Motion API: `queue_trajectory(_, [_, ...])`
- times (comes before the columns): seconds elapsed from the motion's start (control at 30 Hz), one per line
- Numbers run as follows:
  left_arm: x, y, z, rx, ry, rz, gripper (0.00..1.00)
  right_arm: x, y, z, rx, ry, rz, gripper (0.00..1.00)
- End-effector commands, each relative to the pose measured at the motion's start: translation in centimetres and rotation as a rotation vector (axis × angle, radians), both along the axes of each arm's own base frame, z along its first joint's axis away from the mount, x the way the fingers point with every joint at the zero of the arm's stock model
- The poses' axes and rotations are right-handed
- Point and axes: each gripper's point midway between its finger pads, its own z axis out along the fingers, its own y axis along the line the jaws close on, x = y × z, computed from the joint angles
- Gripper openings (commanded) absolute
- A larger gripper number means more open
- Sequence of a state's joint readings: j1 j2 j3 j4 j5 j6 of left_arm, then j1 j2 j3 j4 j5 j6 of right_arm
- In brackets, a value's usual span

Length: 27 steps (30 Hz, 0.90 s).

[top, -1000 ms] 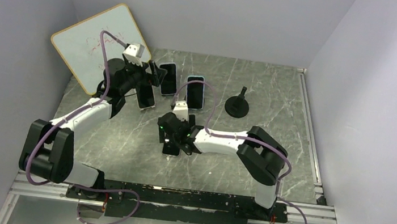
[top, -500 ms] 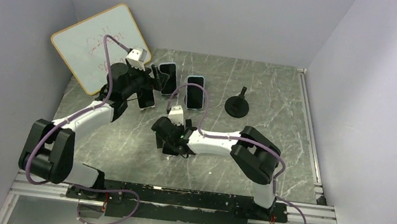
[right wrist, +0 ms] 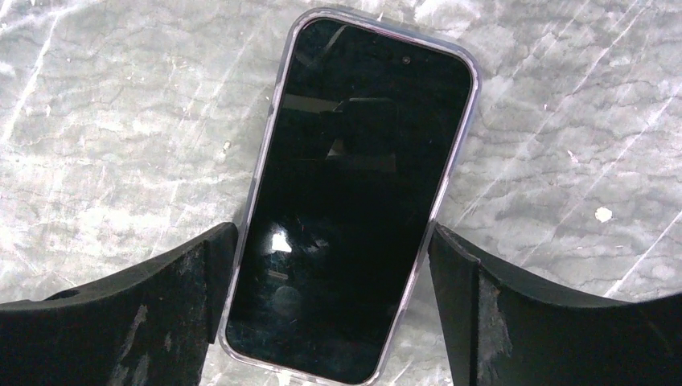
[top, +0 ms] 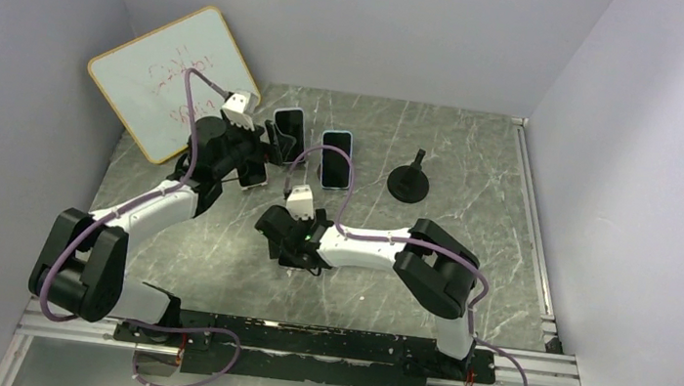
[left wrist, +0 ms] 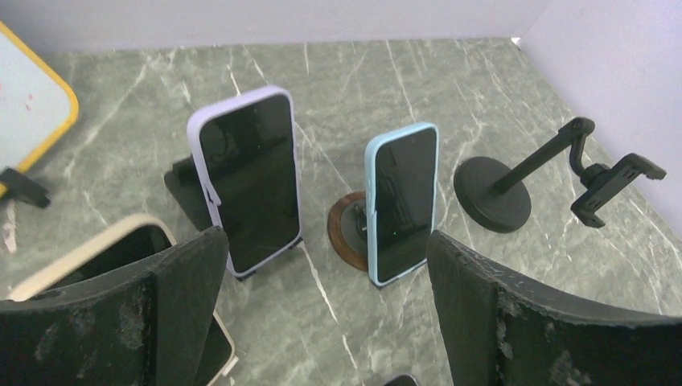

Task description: Place the phone on the phone stand

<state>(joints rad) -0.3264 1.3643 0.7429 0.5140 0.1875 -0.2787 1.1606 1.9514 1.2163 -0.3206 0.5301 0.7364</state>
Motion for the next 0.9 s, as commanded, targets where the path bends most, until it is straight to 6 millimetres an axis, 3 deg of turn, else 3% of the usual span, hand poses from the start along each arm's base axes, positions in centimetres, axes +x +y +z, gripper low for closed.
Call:
queue_trajectory(0.0, [-1.0,-0.4,-0.5,-0.041,0.01,-0.015,0.97,-1.5,-3.3,-2.5,-0.142,0.049,0.0,0.83])
queue_trajectory(0.17, [-1.9,0.0,-1.9,-0.063,0.053,0.004,0.97,-2.2,-3.8,-3.8,-0.162,0.088,0.039,0.73])
queue_trajectory(0.33, [-3.5,-0.9,-4.0,-0.092,0.11,-0.037,0.97,-2.5,-3.6,-4.2,-0.099,0.123,0.098,0.68])
queue_trajectory(0.57, [-5.8,-2.2,-6.6,-0.12,0.215,-0.093,0.91,-1.7,-3.5,-2.5,0.045,0.067,0.152,0.64])
queue_trajectory(0.87, [-9.4,-6.0,-10.4,-0.201,0.426,-0.201,0.88,-0.6,-2.4,-0.1,0.196,-0.046,0.214,0.64])
